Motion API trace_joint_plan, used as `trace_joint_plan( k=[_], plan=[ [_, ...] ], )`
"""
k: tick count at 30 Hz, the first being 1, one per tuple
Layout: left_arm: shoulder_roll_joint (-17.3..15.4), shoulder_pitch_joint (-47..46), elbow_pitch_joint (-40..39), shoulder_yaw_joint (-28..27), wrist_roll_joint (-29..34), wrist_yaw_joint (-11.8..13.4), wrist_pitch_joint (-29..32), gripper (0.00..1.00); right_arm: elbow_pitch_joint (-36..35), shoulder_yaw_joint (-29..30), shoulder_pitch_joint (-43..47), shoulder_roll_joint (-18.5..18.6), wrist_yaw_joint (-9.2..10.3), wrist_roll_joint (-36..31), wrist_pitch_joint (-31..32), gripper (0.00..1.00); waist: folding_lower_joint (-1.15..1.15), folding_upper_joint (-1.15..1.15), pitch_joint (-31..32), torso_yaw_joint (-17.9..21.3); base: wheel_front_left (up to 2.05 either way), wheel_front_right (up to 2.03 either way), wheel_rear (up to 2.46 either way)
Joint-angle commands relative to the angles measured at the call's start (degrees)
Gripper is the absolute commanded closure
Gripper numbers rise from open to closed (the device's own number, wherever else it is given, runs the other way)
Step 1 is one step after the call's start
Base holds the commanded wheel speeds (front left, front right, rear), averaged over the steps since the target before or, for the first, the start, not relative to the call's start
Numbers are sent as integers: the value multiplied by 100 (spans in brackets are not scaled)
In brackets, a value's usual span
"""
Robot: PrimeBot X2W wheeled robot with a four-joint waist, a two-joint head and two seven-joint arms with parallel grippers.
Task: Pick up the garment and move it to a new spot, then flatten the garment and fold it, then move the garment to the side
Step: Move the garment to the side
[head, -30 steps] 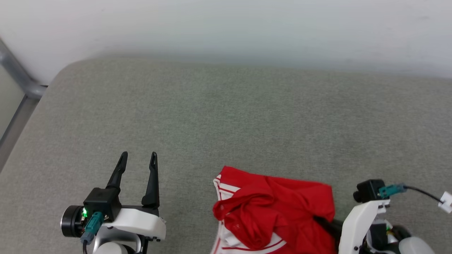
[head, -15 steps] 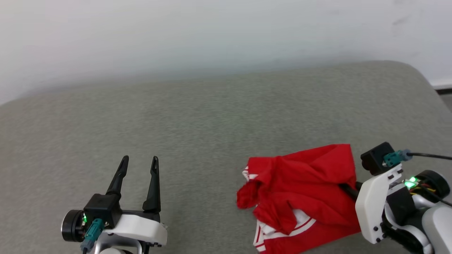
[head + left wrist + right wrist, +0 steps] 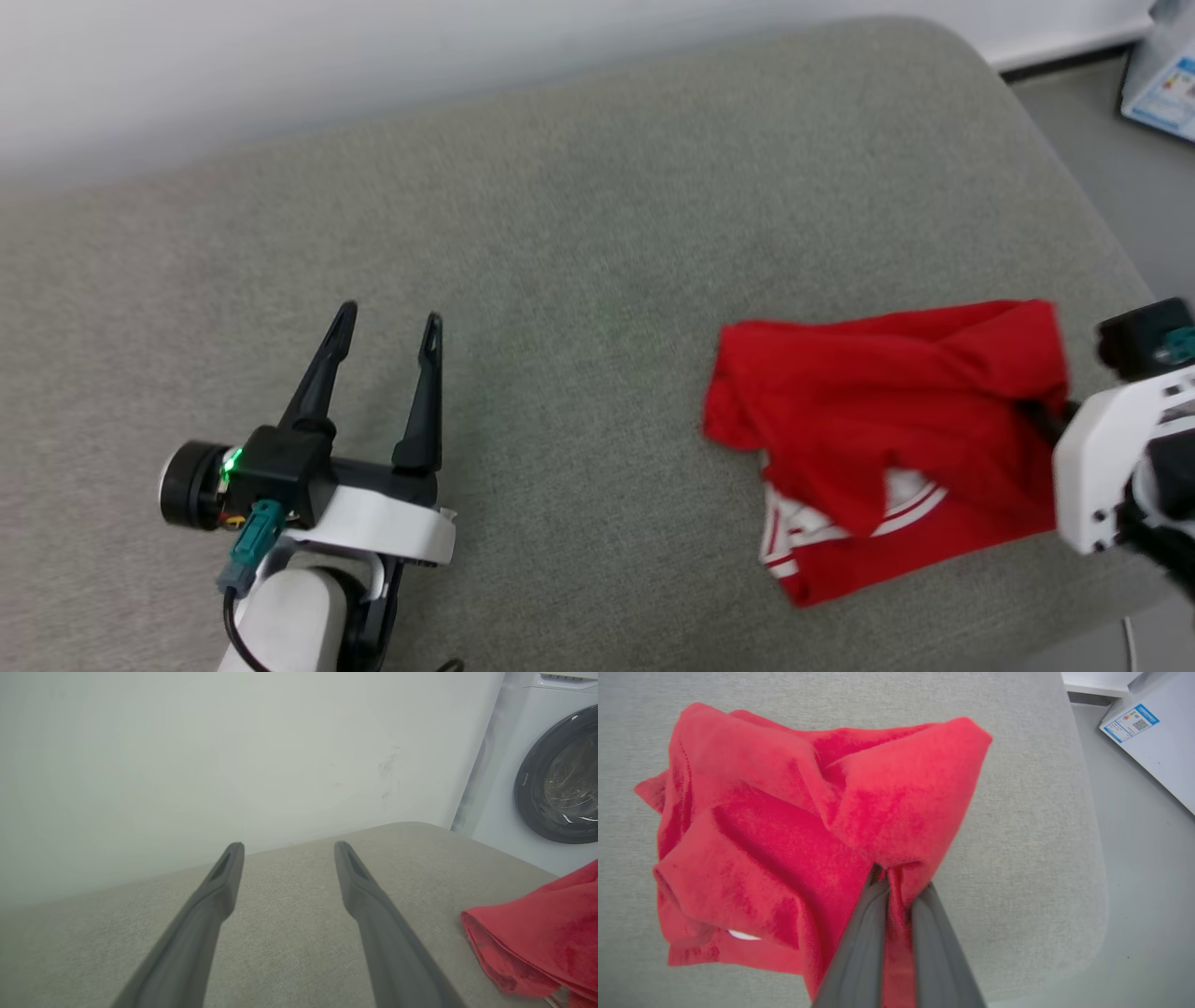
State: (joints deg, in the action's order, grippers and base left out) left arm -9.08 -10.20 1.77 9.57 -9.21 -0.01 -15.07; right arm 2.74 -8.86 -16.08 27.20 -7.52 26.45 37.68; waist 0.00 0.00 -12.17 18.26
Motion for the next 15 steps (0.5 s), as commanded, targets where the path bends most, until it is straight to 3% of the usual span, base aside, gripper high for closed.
trace_joint_plan(
  k=[1,15],
  plan=[
    [-66,-207,-65,66,77,-46,-10,0,293,228,-239,91,7,-67,-167,100,0,0,-501,154,0,0,0],
    [-208,-1025,-682,401,354,-218,208,0,2267,1443,-1507,702,7,-451,-1477,100,0,0,-1747,-251,0,0,0]
  ],
)
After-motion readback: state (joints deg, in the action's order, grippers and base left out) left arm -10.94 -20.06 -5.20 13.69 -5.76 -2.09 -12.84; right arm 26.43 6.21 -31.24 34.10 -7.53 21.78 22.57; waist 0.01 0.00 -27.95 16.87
